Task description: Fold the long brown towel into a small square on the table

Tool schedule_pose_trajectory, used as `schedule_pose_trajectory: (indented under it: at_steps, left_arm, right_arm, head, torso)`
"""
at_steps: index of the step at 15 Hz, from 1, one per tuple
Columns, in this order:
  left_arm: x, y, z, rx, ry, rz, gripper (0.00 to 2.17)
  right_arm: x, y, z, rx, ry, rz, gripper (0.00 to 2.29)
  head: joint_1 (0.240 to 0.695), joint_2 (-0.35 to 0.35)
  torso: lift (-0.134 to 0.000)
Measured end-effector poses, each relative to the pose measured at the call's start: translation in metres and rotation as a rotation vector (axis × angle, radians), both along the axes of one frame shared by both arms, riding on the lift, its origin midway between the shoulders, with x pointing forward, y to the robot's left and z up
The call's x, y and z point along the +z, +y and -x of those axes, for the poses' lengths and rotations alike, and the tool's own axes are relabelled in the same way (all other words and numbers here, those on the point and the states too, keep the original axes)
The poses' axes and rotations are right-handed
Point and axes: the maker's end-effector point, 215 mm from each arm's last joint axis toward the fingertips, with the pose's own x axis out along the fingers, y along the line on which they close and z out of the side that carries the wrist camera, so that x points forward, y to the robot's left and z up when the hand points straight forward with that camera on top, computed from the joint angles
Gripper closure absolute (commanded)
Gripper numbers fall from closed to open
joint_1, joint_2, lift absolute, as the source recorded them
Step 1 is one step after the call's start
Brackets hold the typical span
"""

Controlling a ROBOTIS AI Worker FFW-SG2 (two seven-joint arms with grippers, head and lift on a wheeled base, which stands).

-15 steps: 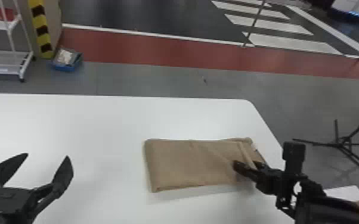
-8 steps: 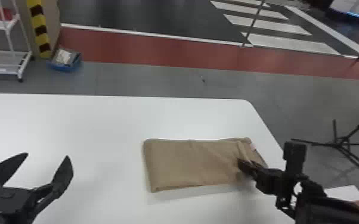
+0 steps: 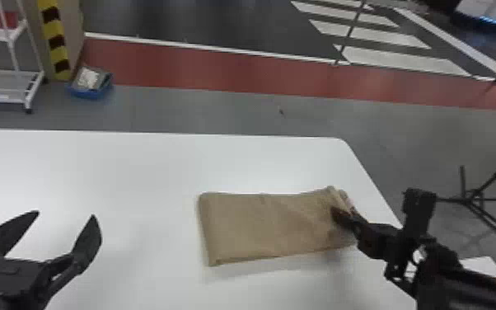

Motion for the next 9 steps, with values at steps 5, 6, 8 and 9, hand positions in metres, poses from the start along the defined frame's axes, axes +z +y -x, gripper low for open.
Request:
schedule_pose_trajectory:
  at_steps: [5, 6, 8, 9]
  left_arm:
    - [0.000, 0.001, 0.001, -0.002, -0.001, 0.003, 0.07]
    - [0.001, 0.000, 0.000, -0.006, -0.003, 0.005, 0.07]
    - [0.001, -0.004, -0.002, -0.012, -0.003, 0.005, 0.07]
    - [0.001, -0.006, -0.002, -0.015, -0.001, 0.004, 0.07]
  right_arm:
    - [0.050, -0.039, 0.002, -0.087, -0.076, -0.089, 1.71]
    - [0.039, -0.048, 0.002, -0.097, -0.058, -0.087, 1.71]
    - [0.026, -0.061, -0.001, -0.108, -0.038, -0.079, 1.30]
    - [0.025, -0.065, -0.003, -0.111, -0.037, -0.078, 0.36]
  head:
    - [0.695, -0.325]
    - [0.695, -0.332]
    - [0.695, -0.350]
    - [0.695, -0.350]
  torso:
    - [-0.111]
    - [-0.111]
    - [-0.111]
    - [-0.111]
